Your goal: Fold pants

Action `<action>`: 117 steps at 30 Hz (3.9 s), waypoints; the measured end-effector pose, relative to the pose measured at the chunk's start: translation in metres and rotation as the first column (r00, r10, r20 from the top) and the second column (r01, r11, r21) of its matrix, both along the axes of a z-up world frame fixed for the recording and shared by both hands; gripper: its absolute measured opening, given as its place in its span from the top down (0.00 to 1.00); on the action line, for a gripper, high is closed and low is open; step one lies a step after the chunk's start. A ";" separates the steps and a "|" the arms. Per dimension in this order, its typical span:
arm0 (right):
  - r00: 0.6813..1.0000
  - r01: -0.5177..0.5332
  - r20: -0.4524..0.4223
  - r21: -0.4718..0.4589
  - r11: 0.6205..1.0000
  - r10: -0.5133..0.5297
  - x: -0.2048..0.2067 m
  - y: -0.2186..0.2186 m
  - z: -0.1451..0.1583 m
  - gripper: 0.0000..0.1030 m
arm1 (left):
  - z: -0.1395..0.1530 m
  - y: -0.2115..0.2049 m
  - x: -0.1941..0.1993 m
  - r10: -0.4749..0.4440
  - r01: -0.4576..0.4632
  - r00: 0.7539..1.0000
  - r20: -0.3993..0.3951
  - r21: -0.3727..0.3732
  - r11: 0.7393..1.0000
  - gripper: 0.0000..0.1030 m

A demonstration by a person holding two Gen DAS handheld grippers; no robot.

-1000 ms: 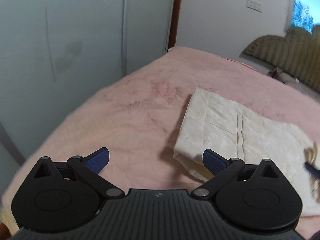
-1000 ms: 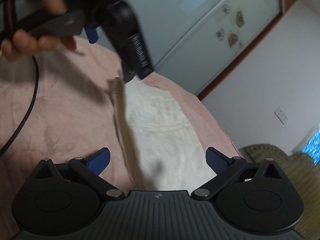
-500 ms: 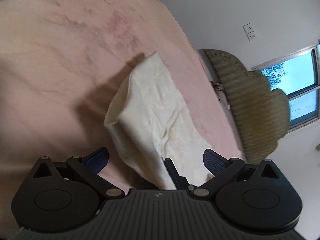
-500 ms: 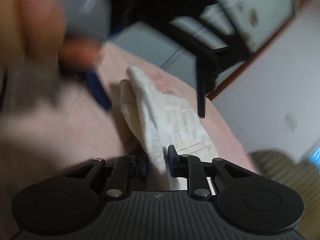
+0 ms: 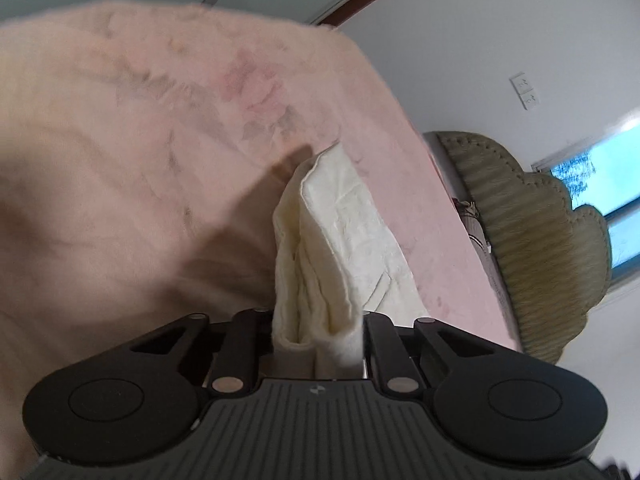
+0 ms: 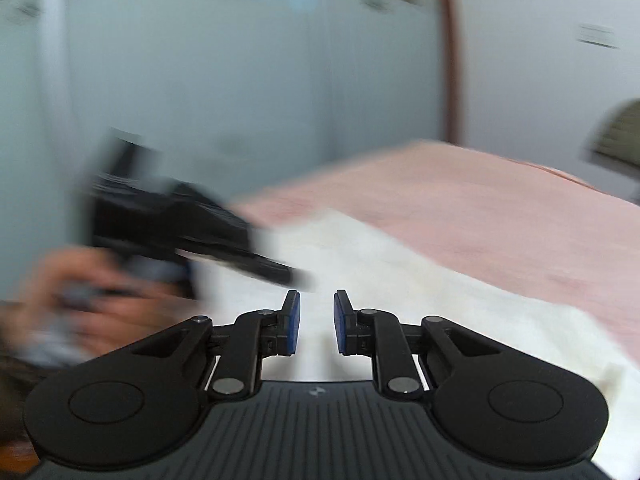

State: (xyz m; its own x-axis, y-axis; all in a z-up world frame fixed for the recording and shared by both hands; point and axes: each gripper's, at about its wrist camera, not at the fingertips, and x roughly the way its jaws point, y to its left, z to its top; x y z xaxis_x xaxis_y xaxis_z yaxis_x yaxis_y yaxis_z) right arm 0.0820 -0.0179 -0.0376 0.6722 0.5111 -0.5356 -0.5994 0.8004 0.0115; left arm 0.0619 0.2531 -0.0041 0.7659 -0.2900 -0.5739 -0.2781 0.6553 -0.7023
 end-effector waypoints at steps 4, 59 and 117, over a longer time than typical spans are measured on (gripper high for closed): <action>0.999 0.002 -0.047 -0.077 0.997 -0.005 0.014 -0.001 -0.029 0.83 | 0.020 -0.018 -0.011 -0.011 0.001 0.997 0.076 0.134 0.991 0.87; 0.657 0.747 0.124 0.027 0.664 -0.744 -0.117 -0.301 0.001 0.59 | 0.025 -0.415 -0.033 -0.840 0.719 0.512 0.180 0.445 0.534 0.32; 0.857 0.490 -0.367 0.361 0.793 -0.363 -0.043 -0.340 -0.047 0.51 | -0.024 -0.215 0.058 -0.648 0.627 0.760 0.041 0.212 0.749 0.11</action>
State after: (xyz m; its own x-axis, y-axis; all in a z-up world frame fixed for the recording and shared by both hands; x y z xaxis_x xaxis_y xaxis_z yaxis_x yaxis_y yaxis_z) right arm 0.0395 -0.3575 -0.0847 0.7406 0.4236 -0.5216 -0.1190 0.8467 0.5186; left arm 0.1204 0.0378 -0.0278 0.4969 -0.6362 -0.5901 0.3178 0.7662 -0.5585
